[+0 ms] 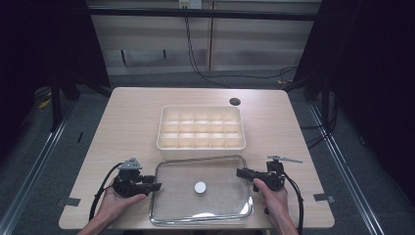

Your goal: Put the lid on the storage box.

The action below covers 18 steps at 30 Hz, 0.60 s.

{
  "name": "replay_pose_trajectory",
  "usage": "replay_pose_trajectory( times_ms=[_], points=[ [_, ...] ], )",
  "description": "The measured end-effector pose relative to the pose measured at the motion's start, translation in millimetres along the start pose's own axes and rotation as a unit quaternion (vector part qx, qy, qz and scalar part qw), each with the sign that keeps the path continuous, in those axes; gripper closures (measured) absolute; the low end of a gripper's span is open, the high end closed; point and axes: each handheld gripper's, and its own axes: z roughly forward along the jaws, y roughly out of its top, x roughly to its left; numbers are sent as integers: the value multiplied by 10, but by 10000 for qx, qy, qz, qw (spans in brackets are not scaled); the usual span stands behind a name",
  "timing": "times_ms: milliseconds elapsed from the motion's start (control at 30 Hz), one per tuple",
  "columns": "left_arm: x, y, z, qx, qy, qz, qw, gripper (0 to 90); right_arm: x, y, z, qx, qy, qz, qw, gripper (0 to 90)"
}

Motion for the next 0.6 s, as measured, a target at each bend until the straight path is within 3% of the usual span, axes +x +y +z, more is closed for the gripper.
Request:
replay_pose_trajectory(
  times_ms=[133,300,600],
  points=[
    [8,0,1,-15,-1,6,10000,536,-10,8,10,62,24,-35,10000,618],
    [4,-1,2,-31,56,28,10000,525,-20,30,-19,-55,355,55,9993,697],
    [29,-1,-2,-101,133,-114,9998,366,22,23,-51,-104,476,-20,9988,728]
  ],
)
